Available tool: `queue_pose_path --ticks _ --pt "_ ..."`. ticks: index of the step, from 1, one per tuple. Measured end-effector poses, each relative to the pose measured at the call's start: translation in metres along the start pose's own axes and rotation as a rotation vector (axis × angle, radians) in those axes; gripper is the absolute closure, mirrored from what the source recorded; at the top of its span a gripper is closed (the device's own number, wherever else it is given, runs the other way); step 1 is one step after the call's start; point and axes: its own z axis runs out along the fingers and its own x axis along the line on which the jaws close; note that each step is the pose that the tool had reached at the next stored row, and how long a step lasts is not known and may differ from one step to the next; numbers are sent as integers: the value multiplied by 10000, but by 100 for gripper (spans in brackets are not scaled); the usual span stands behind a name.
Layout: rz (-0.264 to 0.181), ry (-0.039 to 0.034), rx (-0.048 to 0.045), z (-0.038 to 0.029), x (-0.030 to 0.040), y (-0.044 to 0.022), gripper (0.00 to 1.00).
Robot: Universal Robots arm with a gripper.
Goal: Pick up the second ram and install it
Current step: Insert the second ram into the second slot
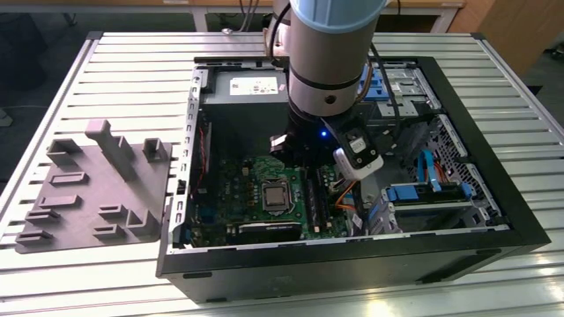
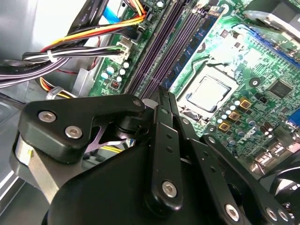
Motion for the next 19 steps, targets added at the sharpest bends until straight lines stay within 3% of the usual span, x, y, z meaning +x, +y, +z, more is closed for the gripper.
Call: queue_pose_path --ticks 19 --pt "-18 3 -59 38 -40 -1 88"
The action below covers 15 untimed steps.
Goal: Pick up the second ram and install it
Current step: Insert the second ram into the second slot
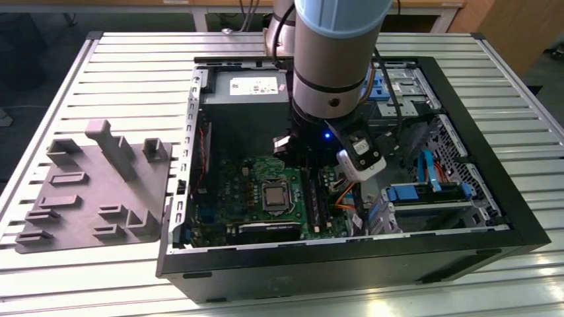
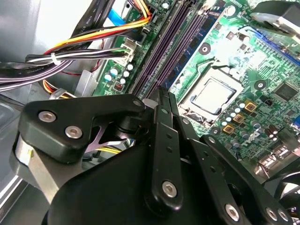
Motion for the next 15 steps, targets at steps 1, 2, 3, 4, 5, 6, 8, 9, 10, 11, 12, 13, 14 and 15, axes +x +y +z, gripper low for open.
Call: queue_pose_path --ticks 1,2,3,4,5,6,8,9,10,11,12,13,14,15 --pt "-5 0 0 1 -1 0 88" --pt "-9 0 -1 2 0 0 88" --pt "-13 1 -1 4 0 0 88" --pt "-17 1 -2 6 0 0 88" --pt "-20 1 -1 7 -1 0 88" --pt "-22 1 -1 9 -3 0 88" --pt "-21 1 -3 15 -6 0 88" --pt "-21 0 -4 20 -8 -1 88" --pt "-20 1 -3 23 -9 -1 88" --pt "-19 1 -1 26 -10 -1 88" --pt "-19 1 -1 29 -10 -1 88" --pt "-20 1 -1 32 -10 -1 88" --pt "-20 1 -1 33 -10 -1 88" --pt "-20 1 -1 35 -10 -1 88"
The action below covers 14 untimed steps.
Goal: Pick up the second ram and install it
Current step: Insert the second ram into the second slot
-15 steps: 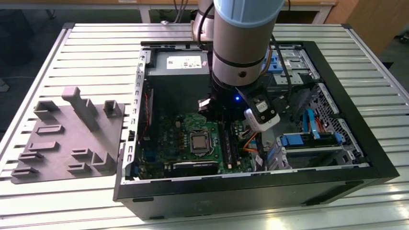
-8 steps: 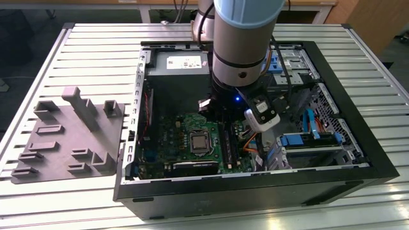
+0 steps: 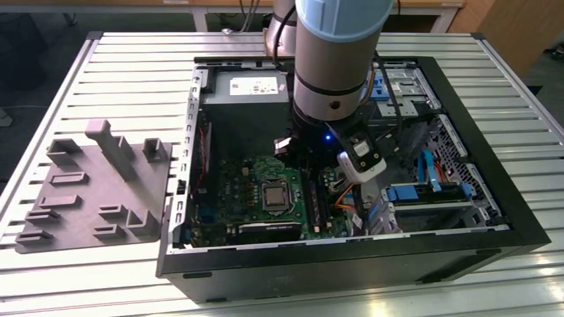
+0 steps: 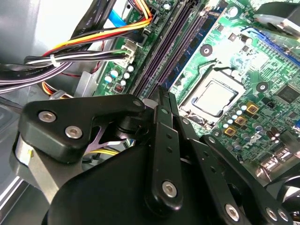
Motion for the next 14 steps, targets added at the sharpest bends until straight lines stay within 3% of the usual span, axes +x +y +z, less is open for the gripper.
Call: queue_pose_path --ticks 14 --pt "-1 0 -10 41 1 5 88"
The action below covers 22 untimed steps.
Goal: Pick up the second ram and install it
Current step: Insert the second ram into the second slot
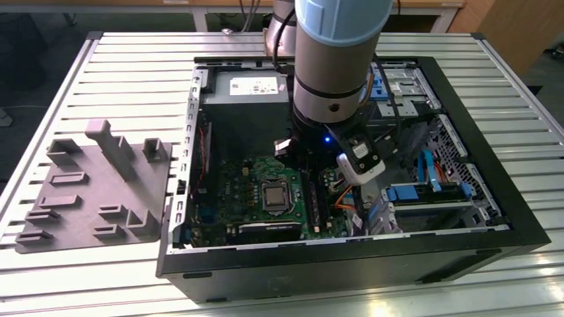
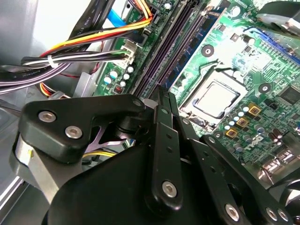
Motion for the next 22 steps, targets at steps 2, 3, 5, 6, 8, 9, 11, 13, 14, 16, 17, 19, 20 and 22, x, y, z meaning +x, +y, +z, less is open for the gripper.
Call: queue_pose_path --ticks 2,3,5,6,8,9,11,13,14,16,17,19,20,22 --pt "2 0 0 2 1 3 88" --pt "1 0 0 3 1 5 88" --pt "2 0 0 7 1 12 88" --pt "1 0 0 9 1 13 88" --pt "1 1 2 11 2 13 88" --pt "1 0 1 13 2 13 88" --pt "1 0 0 18 2 13 88" --pt "-1 0 -1 22 2 13 88" --pt "-1 1 0 23 2 13 88" --pt "-2 0 -3 26 3 13 88" --pt "-2 0 -7 29 3 13 88" --pt "-2 0 -12 35 3 16 88" --pt "-2 1 -9 36 3 17 88" --pt "-1 0 -10 40 3 17 88"
